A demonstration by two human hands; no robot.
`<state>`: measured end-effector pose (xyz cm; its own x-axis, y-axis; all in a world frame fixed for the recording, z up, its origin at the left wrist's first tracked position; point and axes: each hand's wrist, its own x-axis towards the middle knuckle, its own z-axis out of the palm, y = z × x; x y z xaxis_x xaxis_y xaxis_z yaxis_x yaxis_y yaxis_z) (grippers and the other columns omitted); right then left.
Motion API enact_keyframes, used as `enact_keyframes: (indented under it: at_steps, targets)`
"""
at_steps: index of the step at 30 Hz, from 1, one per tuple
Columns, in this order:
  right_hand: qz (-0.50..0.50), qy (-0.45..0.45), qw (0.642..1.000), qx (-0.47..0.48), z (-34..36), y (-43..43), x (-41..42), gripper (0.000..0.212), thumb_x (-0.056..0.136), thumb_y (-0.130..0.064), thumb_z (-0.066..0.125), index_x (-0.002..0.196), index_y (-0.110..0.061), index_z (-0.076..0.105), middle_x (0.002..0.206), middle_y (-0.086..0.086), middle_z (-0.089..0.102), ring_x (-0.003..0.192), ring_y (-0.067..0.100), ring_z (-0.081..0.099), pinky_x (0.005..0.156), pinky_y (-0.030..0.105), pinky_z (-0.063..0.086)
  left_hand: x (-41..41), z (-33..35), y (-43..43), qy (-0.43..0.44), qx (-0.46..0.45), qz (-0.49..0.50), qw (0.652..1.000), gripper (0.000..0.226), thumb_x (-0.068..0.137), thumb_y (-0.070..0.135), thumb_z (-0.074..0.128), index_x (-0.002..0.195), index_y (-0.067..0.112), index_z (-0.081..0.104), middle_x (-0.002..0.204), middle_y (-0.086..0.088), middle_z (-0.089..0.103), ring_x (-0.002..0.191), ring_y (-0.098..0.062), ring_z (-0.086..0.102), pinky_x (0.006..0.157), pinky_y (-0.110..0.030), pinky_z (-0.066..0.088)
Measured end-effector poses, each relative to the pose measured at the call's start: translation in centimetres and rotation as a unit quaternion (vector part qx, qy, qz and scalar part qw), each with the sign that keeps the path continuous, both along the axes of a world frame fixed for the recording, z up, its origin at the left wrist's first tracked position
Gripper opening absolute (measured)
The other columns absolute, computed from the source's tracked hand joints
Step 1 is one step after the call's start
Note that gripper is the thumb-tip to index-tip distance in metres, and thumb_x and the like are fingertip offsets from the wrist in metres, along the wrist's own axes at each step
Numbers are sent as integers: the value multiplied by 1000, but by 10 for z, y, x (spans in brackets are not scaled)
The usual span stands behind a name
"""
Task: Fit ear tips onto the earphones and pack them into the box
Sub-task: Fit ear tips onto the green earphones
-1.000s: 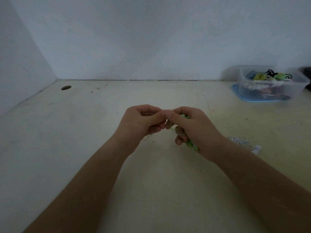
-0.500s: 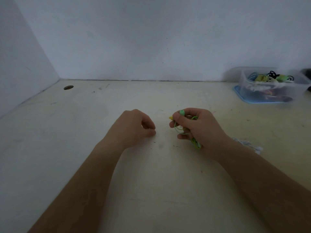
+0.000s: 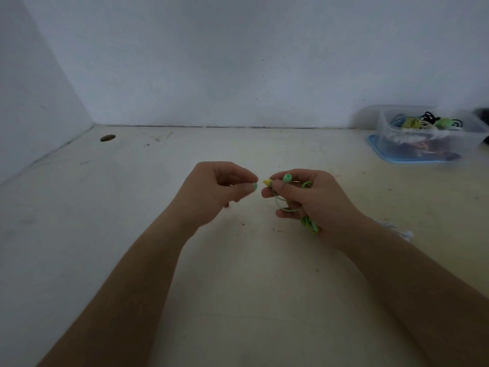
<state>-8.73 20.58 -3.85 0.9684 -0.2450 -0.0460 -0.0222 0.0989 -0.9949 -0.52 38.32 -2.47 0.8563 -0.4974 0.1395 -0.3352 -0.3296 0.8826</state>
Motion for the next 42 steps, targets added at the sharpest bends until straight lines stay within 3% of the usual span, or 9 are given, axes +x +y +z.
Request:
enact_keyframes:
  at_steps: [6,9,17,34,42]
  targets:
    - [13,-39,999,6,1,0,-2,12,91,-7,65,100,-1,71,89,15,76,65,6,69,60,26,58,-2,0,-1,91,-82,-11,992,16,85,8,74,86,24,78,78,-4,73,66,-11,58,60,-22,46]
    - [23,-52,998,-2,1,-1,-2,9,91,-8,65,96,-5,72,88,14,76,77,12,72,62,27,58,-3,0,-1,101,-88,-14,991,16,84,8,74,86,23,77,77,-3,72,66,-11,59,59,-21,46]
    - [21,-73,997,-26,0,0,-2,11,92,-8,65,98,-2,72,87,13,76,84,17,74,62,29,60,-6,1,-2,94,-84,-26,992,16,84,6,73,86,22,77,76,-4,72,65,-12,58,60,-23,46]
    - [25,-73,995,-68,-4,-4,0,12,91,-8,67,99,-3,73,83,11,76,79,19,74,61,26,58,-4,1,0,92,-83,-36,992,20,85,7,73,86,25,79,78,-3,73,68,-12,59,68,-29,49]
    - [85,-59,991,-80,1,-9,-2,9,91,-5,65,96,-6,73,83,10,77,78,17,74,63,25,59,-4,4,3,97,-46,-81,991,17,84,5,72,92,19,75,81,-3,75,70,-11,65,67,-21,54]
